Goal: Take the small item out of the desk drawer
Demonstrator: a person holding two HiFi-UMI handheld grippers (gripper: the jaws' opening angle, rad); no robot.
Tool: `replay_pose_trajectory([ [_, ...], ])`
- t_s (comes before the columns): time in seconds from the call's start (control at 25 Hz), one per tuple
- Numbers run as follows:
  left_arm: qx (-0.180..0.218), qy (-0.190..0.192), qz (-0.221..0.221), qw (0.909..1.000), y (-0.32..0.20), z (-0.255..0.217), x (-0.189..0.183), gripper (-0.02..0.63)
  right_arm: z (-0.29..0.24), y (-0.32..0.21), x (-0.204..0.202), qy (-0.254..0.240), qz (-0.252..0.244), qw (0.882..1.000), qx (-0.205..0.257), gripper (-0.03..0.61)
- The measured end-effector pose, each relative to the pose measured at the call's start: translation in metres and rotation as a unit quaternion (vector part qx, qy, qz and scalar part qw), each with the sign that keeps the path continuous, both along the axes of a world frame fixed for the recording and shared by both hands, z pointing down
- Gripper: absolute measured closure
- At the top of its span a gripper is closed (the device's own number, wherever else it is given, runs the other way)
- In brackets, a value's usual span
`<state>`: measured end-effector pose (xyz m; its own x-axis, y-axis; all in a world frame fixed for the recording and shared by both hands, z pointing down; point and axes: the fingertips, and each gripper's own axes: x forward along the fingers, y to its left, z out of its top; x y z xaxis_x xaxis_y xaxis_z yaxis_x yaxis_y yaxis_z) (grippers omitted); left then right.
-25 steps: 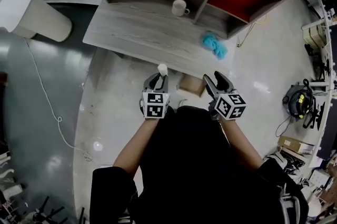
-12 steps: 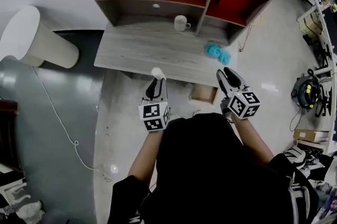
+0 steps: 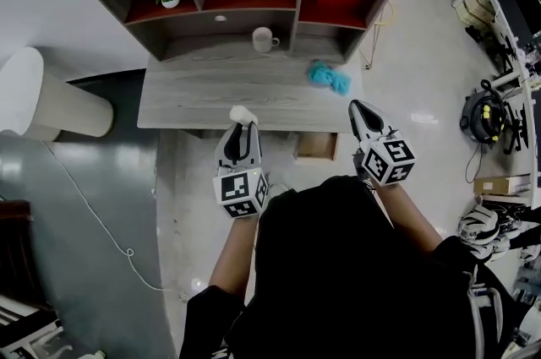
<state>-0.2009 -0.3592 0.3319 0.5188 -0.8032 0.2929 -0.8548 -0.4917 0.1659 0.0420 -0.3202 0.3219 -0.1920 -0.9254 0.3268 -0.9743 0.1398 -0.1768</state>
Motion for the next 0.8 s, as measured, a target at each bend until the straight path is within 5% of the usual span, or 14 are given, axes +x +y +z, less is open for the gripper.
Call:
replay_pose_trajectory([
  [0.44, 0.003, -0.011, 0.029, 0.9995, 0.030, -0.006, 0.067, 0.525, -0.015, 0.027, 0.083, 0.026, 0.057, 0.997, 0.048, 0.578],
  [0.8, -0.007, -0.046, 0.024, 0.9986, 0.047, 0.005, 0.111, 0.525, 0.000, 0.057, 0.137, 0.033, 0.062, 0.997, 0.031, 0.578],
])
